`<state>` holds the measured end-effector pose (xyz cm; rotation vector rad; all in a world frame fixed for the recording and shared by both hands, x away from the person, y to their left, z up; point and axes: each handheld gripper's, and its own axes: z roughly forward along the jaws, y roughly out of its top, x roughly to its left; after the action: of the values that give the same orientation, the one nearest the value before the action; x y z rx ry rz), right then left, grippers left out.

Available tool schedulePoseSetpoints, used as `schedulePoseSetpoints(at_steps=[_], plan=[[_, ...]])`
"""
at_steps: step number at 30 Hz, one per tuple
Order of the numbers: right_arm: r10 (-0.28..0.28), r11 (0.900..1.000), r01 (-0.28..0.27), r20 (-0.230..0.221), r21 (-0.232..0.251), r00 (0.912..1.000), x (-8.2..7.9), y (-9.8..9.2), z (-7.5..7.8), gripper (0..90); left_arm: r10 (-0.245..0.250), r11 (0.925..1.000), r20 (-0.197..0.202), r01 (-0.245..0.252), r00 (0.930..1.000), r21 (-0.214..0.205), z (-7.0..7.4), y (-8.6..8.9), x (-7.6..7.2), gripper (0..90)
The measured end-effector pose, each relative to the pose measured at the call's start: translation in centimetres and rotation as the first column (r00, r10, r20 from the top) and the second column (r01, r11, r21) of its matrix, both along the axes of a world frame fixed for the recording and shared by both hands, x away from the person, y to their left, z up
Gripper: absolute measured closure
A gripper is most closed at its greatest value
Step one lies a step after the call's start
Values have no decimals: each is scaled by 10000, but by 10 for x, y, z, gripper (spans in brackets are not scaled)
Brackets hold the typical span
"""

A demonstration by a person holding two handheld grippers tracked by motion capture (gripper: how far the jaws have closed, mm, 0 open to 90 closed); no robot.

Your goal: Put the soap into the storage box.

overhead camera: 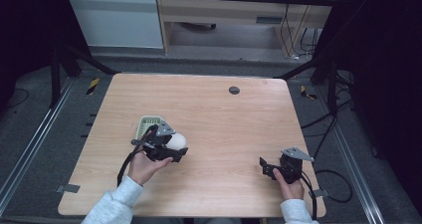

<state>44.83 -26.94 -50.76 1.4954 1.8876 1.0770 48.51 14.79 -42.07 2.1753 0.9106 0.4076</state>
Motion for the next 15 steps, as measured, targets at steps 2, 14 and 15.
schedulePoseSetpoints(at_steps=[2,14,15], plan=[[9,10000,-9,-2,-2,10000,0,0,0,42,31,10000,35,-31,10000,-3,1,4,1,230],[55,10000,-55,-3,-8,10000,0,1,0,41,735,9971,108,-733,9972,-225,3,31,13,230],[59,10000,-59,-13,-22,10000,0,1,0,42,838,9961,134,-833,9964,-292,3,32,14,231]])
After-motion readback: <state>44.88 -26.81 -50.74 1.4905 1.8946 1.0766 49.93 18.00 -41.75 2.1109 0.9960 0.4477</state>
